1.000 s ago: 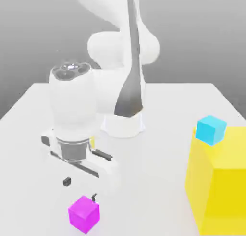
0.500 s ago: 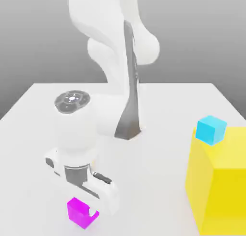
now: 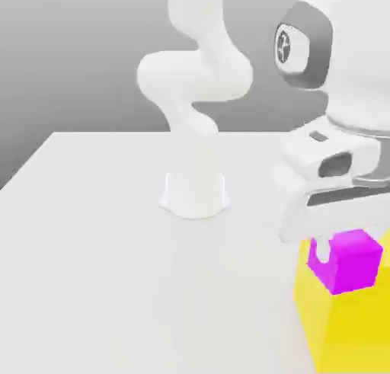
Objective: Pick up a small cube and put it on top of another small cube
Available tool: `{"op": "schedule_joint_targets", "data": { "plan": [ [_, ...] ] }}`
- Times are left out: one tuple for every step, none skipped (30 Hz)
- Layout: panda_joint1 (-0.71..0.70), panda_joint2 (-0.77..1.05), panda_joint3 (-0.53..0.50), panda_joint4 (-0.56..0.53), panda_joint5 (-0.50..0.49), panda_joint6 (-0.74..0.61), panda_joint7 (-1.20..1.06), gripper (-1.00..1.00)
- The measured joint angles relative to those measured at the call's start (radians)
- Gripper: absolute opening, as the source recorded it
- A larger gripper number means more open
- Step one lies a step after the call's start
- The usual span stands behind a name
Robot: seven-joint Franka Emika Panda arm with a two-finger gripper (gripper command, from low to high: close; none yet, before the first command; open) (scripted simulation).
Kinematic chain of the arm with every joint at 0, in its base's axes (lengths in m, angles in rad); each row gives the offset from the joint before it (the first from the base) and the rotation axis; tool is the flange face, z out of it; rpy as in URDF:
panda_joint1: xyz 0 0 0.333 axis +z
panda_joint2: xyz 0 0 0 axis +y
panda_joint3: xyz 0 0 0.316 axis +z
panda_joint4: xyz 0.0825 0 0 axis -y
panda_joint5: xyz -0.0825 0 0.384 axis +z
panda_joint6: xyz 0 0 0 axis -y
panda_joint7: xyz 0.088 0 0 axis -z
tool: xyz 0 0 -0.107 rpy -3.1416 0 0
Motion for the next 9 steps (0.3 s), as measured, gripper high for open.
{"op": "schedule_joint_targets", "data": {
  "plan": [
    [0.029,-0.009,0.015,0.032,0.002,-0.042,-0.033,-1.00],
    [0.056,-0.016,0.028,0.059,0.002,-0.075,-0.063,-1.00],
    [0.069,-0.011,0.031,0.059,-0.001,-0.071,-0.075,-1.00],
    [0.066,0.001,0.030,0.045,-0.006,-0.046,-0.079,-1.00],
    [0.066,0.015,0.029,0.024,-0.012,-0.013,-0.078,-1.00],
    [0.067,0.027,0.029,0.005,-0.017,0.018,-0.077,1.00],
    [0.067,0.027,0.029,0.005,-0.017,0.018,-0.077,1.00],
    [0.067,0.027,0.029,0.005,-0.017,0.018,-0.077,1.00],
    [0.067,0.027,0.029,0.005,-0.017,0.018,-0.077,1.00]
  ]
}}
